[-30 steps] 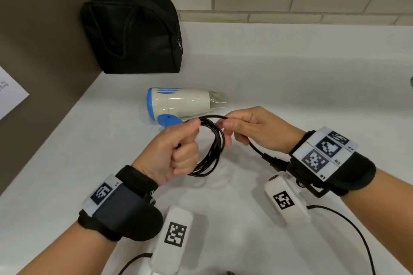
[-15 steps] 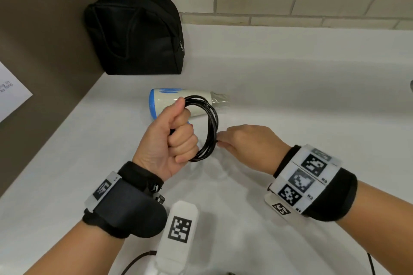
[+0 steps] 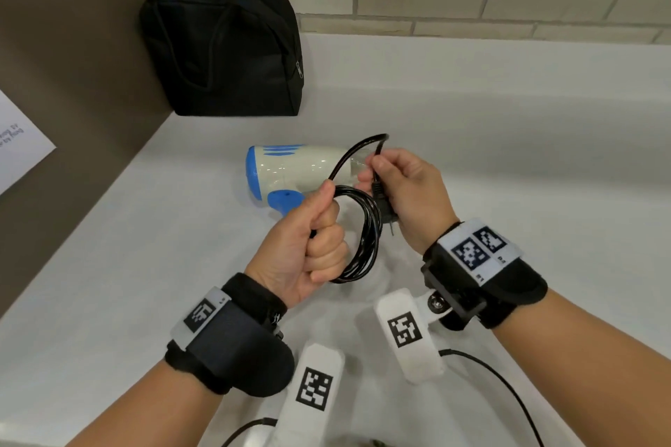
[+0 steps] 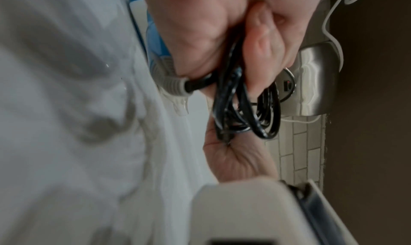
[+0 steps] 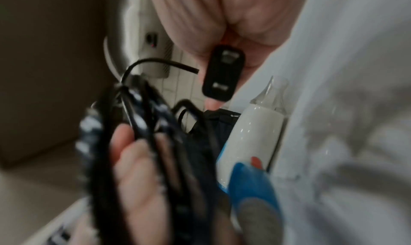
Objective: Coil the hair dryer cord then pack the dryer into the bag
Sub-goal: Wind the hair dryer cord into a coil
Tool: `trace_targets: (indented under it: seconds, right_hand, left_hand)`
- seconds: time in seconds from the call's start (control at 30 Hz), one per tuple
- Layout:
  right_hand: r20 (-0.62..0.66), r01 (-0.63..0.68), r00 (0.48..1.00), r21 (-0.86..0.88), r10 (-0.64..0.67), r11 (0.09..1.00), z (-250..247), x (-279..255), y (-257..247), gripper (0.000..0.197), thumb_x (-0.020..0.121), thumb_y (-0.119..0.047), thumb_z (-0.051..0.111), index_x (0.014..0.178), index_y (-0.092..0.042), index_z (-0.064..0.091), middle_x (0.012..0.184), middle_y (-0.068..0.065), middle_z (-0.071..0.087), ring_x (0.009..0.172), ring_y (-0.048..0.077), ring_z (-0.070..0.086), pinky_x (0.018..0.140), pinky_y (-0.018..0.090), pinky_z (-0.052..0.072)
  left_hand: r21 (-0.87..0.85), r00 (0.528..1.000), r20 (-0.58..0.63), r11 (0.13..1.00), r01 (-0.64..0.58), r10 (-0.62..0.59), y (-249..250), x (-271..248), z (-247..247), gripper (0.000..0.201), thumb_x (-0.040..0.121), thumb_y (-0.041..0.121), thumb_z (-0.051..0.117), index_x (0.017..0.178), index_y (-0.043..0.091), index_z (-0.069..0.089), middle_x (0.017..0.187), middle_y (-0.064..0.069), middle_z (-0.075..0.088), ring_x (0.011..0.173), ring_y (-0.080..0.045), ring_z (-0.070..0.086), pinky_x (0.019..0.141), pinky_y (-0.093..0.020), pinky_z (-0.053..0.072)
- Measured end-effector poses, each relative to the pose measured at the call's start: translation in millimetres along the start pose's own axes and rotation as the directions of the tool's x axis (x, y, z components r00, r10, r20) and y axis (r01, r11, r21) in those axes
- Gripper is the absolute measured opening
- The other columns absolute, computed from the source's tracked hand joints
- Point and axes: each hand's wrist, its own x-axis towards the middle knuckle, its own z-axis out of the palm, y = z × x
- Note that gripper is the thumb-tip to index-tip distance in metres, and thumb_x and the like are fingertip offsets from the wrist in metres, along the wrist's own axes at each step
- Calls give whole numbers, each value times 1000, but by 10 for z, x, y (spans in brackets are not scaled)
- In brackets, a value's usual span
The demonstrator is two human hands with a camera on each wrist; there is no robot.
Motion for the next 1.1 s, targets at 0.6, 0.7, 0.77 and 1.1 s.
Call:
trace_targets:
  seconds: [0.6,0.7,0.77,1.1]
  right_hand:
    - [31,-80,996,-6,80,997,32,-28,53,13,91,-14,47,81,-17,54,71,3,59,44,10,53,37,18,43]
    - [-18,-79,997,49,80,996,38,-27,82,8,90,-12,49,86,-13,56,67,5,52,40,7,56,37,19,45]
    - [-62,-82,994,74,86,994,40,-21,96,9,91,-11,48,85,-13,55,66,7,53,43,7,60,38,19,47]
    - [-53,12,998,-276,-28,961,-27,34,145,26,83,-7,60,59,-18,59,57,5,58,47,15,53,50,27,47]
  left_hand:
    - [125,1000,-19,992,-1,3,-91,-10,84,42,72,46,44,41,24,26,29,12,22,25,-2,16,30,-10,13]
    - [135,1000,-20,991,-8,11,-117,0,102,42,72,47,44,42,23,26,29,12,22,25,-2,16,29,-11,15]
    - [134,1000,-23,991,-4,7,-139,5,116,42,72,47,44,43,23,26,29,12,22,25,-3,17,29,-11,16]
    - [171,999,-43,985,4,3,-197,7,124,40,69,48,45,41,24,29,29,11,22,25,-3,16,30,-13,17]
